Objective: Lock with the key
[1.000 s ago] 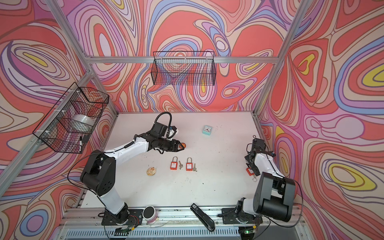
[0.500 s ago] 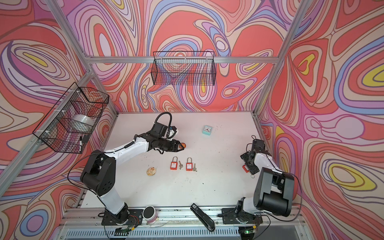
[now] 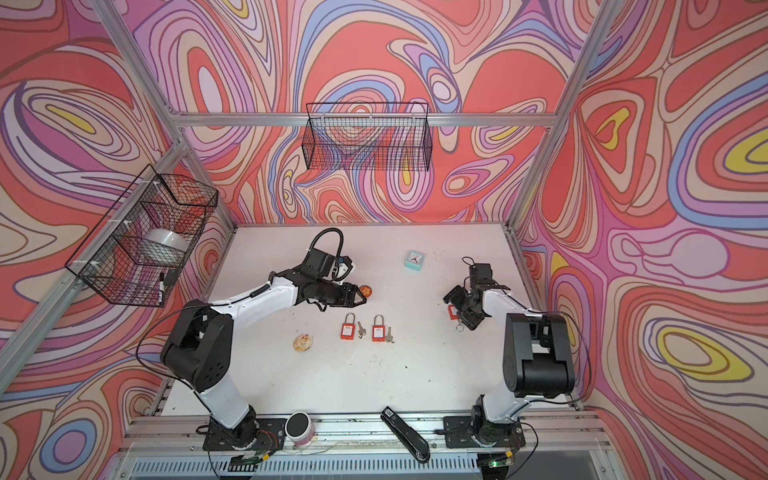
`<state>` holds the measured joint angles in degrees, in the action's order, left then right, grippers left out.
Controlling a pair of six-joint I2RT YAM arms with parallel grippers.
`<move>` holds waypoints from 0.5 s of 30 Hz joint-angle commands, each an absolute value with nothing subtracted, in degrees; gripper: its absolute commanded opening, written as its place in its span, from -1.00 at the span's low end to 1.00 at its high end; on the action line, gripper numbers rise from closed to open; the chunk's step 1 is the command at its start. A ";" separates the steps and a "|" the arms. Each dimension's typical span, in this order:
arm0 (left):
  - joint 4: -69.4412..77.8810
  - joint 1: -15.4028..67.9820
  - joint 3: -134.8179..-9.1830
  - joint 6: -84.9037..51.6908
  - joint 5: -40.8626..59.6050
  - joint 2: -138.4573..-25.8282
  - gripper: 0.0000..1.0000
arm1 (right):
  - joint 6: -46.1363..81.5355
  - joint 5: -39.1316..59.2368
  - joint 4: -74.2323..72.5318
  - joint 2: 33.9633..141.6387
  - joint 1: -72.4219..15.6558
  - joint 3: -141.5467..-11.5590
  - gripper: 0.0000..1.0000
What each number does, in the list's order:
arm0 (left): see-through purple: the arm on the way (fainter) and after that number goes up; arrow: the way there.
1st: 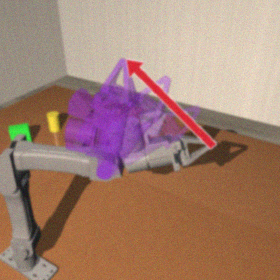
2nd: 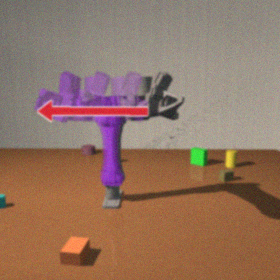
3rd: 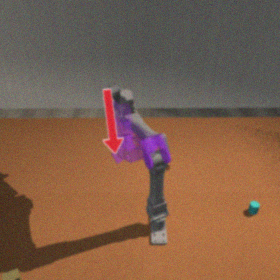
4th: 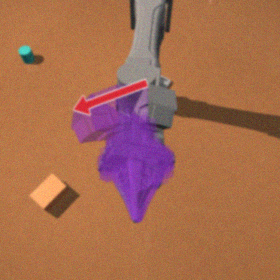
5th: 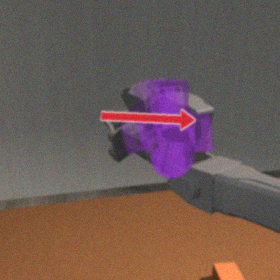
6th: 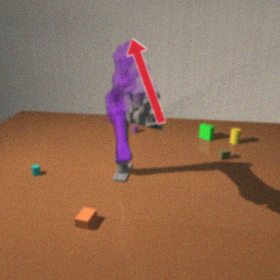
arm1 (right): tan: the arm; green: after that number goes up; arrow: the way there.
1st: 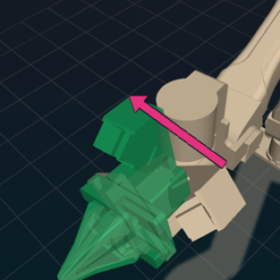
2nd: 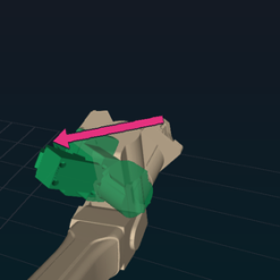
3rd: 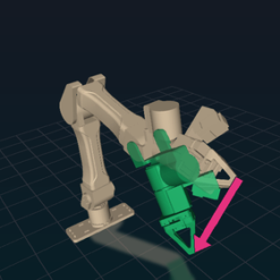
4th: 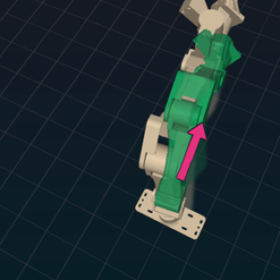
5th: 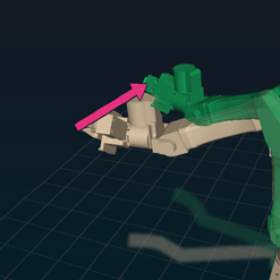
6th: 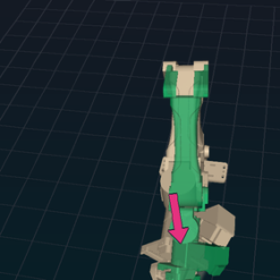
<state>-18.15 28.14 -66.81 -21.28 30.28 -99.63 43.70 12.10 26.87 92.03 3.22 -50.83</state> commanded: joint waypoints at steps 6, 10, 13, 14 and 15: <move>-17.71 28.33 -66.79 -21.31 30.40 -98.66 0.20 | 30.94 4.14 32.97 90.26 3.43 -52.87 0.76; -17.34 28.32 -67.49 -21.68 30.91 -99.05 0.20 | 23.81 7.12 33.31 89.91 3.45 -53.57 0.72; -17.24 28.33 -67.79 -21.85 31.07 -98.97 0.20 | 21.04 9.83 33.48 90.72 3.47 -54.61 0.68; -17.17 28.35 -67.77 -21.96 31.04 -98.92 0.20 | 20.68 10.03 33.49 90.98 3.44 -54.97 0.67; -17.13 28.36 -67.72 -22.03 31.11 -98.86 0.20 | 19.98 10.89 33.36 91.41 3.38 -55.26 0.65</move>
